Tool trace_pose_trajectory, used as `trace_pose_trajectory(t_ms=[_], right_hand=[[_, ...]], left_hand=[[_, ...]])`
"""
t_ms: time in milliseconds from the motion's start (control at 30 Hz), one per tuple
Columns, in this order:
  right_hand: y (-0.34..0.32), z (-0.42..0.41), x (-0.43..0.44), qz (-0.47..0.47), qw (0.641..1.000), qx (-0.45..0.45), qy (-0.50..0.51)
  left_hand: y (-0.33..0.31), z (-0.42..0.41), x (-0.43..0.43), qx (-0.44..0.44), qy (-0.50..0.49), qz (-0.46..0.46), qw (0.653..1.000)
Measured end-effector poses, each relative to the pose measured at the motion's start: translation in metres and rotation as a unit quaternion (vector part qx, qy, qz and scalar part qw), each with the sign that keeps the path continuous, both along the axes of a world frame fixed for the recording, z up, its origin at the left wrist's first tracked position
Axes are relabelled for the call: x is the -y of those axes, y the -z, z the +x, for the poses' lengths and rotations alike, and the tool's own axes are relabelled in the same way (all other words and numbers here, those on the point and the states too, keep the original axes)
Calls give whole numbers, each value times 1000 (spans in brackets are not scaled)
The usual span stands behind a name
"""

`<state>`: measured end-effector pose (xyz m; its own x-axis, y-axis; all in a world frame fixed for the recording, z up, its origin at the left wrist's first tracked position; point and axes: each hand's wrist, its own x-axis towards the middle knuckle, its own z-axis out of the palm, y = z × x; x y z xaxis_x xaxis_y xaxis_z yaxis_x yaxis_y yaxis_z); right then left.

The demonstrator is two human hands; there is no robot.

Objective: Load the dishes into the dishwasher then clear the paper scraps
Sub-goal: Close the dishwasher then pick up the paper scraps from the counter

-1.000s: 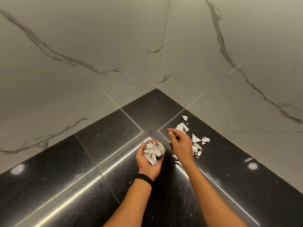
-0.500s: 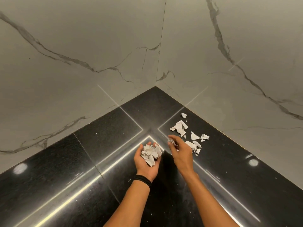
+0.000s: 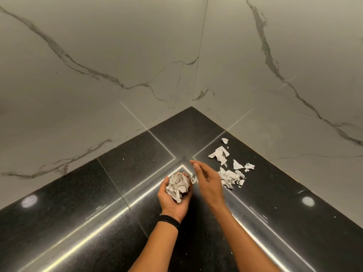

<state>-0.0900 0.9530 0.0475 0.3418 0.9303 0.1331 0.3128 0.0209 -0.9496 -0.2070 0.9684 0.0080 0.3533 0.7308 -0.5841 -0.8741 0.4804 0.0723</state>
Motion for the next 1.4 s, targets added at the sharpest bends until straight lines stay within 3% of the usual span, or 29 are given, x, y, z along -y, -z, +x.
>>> trace_pose_trajectory(t_ms=[100, 167, 267, 367, 433, 533, 600, 667, 833, 933, 1033, 1200, 1400], right_hand=[[26, 23, -18, -85, 991, 105, 4], [43, 30, -24, -135, 966, 216, -42], [64, 27, -31, -132, 914, 360, -128], [72, 18, -27, -98, 892, 420, -135], [74, 15, -18, -81, 901, 412, -110], [57, 9, -2, -60, 975, 215, -2], [34, 2, 7, -33, 995, 82, 41], [10, -9, 11, 9, 999, 49, 13], [-7, -21, 15, 24, 984, 158, -74], [-6, -13, 12, 33, 990, 118, -65], [2, 7, -3, -16, 996, 84, -3], [27, 51, -47, -118, 979, 161, 46], [50, 67, -78, -161, 956, 244, 1]], left_hand=[[-1, -7, -1, 15, -25, -14, 999], [0, -10, -2, 8, -34, -23, 999], [3, -14, -5, -9, -39, -29, 999], [5, -18, -8, -26, -44, -27, 998], [6, -16, -10, -36, -44, -32, 998], [5, -10, -11, -51, -40, -34, 997], [7, -4, -10, -60, -29, -27, 997], [8, 2, -10, -59, -16, -21, 998], [3, 12, -6, -29, 19, 1, 999], [2, 13, -9, -21, 14, 0, 1000], [1, 14, -14, -24, -5, -2, 1000], [1, 15, -24, -36, -10, -16, 999], [8, 17, -32, -43, -13, -18, 999]])
